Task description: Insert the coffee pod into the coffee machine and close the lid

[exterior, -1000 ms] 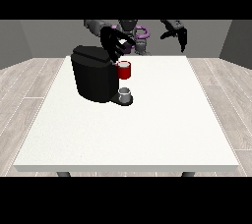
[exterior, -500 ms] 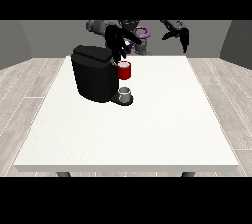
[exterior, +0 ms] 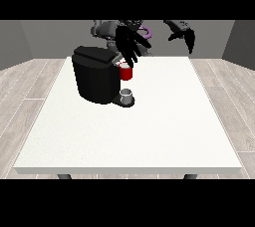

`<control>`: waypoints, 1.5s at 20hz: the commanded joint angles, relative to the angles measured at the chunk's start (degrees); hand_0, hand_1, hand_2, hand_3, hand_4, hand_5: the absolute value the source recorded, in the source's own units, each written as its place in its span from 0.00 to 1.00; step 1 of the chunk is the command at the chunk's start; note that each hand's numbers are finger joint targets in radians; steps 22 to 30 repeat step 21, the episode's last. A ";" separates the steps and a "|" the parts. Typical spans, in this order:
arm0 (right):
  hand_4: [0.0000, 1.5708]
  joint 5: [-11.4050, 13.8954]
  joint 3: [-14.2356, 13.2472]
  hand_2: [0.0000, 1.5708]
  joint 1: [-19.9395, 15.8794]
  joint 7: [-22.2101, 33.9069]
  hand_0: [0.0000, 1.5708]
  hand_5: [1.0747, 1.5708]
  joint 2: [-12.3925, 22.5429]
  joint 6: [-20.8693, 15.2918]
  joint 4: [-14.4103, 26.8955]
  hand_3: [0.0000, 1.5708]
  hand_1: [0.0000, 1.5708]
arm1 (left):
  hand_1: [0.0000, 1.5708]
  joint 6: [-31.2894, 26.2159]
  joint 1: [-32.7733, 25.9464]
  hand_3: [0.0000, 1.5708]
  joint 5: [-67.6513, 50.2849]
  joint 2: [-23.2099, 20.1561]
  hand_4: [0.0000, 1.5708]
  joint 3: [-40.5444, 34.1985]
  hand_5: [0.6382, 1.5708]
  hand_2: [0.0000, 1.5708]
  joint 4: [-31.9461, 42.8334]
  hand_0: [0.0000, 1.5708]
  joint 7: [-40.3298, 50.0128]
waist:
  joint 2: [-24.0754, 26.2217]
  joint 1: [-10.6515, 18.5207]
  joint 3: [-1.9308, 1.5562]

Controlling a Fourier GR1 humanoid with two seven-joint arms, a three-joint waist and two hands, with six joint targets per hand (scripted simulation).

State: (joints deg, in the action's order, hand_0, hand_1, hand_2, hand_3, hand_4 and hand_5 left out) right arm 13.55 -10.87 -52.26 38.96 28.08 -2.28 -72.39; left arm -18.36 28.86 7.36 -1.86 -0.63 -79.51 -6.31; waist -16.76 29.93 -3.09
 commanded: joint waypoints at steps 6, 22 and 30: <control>0.06 -5.13 1.97 0.00 -6.91 -18.95 0.00 1.00 -7.72 -0.19 -2.26 0.00 0.00 | 0.00 -1.02 1.14 0.00 -0.05 0.72 0.20 1.96 1.00 0.00 -2.89 0.00 1.10 | -4.79 7.12 3.02; 0.17 -5.65 13.44 0.00 2.78 -34.24 0.00 1.00 -24.41 0.15 -1.53 0.00 0.00 | 0.00 -0.58 -6.82 0.00 -3.56 -2.56 0.17 -4.57 1.00 0.00 -1.22 0.00 1.71 | 5.69 -7.32 3.09; 0.17 -5.65 13.44 0.00 2.78 -34.24 0.00 1.00 -24.41 0.15 -1.53 0.00 0.00 | 0.00 -0.58 -6.82 0.00 -3.56 -2.56 0.17 -4.57 1.00 0.00 -1.22 0.00 1.71 | 5.69 -7.32 3.09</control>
